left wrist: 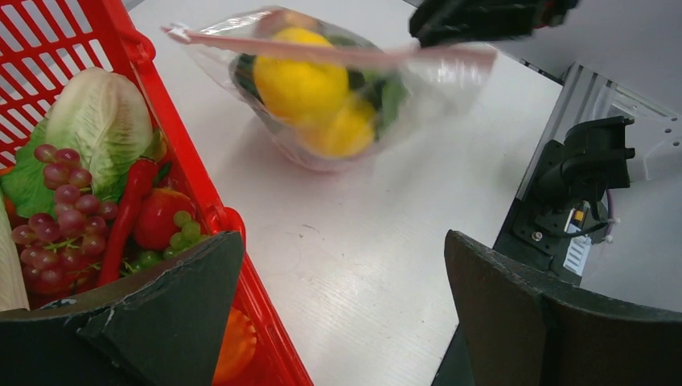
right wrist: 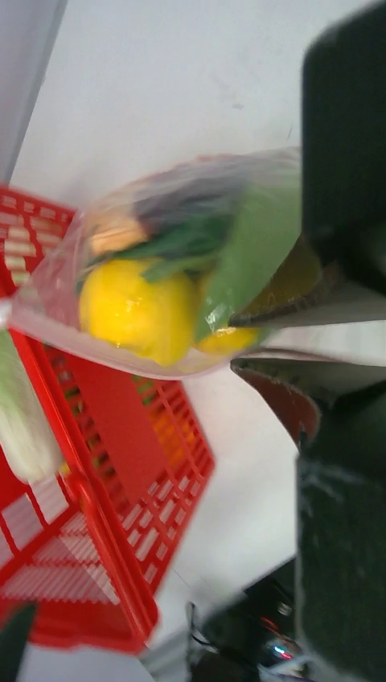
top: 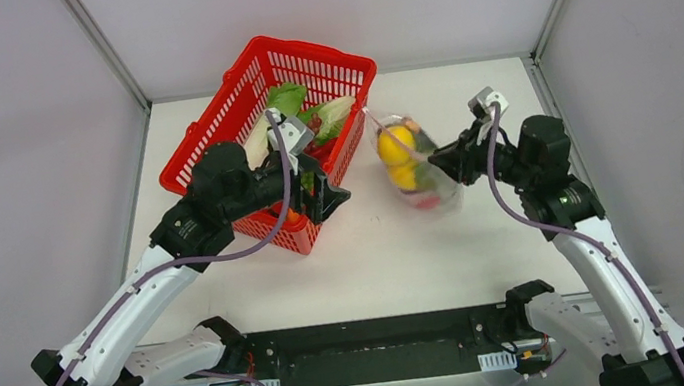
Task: Place the food in the zip-top bag and seal the zipper
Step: Place the zipper food storage bag at the center of the board.
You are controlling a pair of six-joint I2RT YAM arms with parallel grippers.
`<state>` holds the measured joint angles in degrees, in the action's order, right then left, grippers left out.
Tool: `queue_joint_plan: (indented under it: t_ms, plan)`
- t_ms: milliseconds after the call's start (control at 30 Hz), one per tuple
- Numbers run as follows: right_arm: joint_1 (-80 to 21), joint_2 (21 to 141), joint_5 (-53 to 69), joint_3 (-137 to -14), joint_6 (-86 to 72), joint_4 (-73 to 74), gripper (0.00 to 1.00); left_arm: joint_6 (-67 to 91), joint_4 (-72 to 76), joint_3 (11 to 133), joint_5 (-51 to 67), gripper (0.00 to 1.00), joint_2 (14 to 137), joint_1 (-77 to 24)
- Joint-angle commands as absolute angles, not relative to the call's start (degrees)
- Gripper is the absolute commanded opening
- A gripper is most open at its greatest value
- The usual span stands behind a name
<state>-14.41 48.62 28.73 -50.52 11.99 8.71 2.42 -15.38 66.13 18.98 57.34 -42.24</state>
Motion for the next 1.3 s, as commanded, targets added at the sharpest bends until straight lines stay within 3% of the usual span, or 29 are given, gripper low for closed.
queue_joint_plan:
  t_ms: [0, 33, 333, 567, 633, 733, 933, 1000, 1267]
  plan:
    - [-14.6, 43.9, 47.2, -52.6, 13.1, 15.2, 0.36, 2.8, -12.9, 67.4, 19.6, 0.99, 58.1, -41.4]
    - [-14.6, 43.0, 48.1, -52.5, 13.2, 15.8, 0.43, 2.9, -13.0, 67.6, 19.9, 0.99, 58.4, -41.4]
    - [-14.7, 38.6, 43.3, -48.6, 3.1, 2.8, 0.63, 2.5, -13.9, 67.2, 19.4, 0.99, 57.4, -41.4]
    - [-14.6, 51.1, 41.9, -46.4, -14.9, 0.3, 0.64, 2.6, -15.0, 66.4, 18.0, 0.99, 56.5, -41.3]
    - [-14.8, 55.2, 43.4, -46.4, -18.0, -1.6, 0.58, 2.8, -14.9, 66.1, 17.7, 0.99, 56.3, -41.3]
    - [-17.6, 59.9, 43.3, -47.0, -19.4, -4.5, 0.58, 2.9, -14.9, 66.0, 17.7, 0.99, 56.4, -41.3]
    - [-28.7, 71.5, 36.5, -53.2, -12.3, 0.5, 0.6, 3.0, -15.6, 66.9, 18.3, 0.99, 57.3, -41.3]
    - [-30.3, 75.5, 37.4, -54.4, -11.2, 2.1, 0.59, 2.9, -16.1, 66.9, 17.8, 0.99, 57.2, -41.3]
    - [-31.3, 82.8, 21.2, -52.4, -1.0, -0.3, 0.62, 3.1, -15.5, 66.3, 17.3, 0.99, 56.2, -41.3]
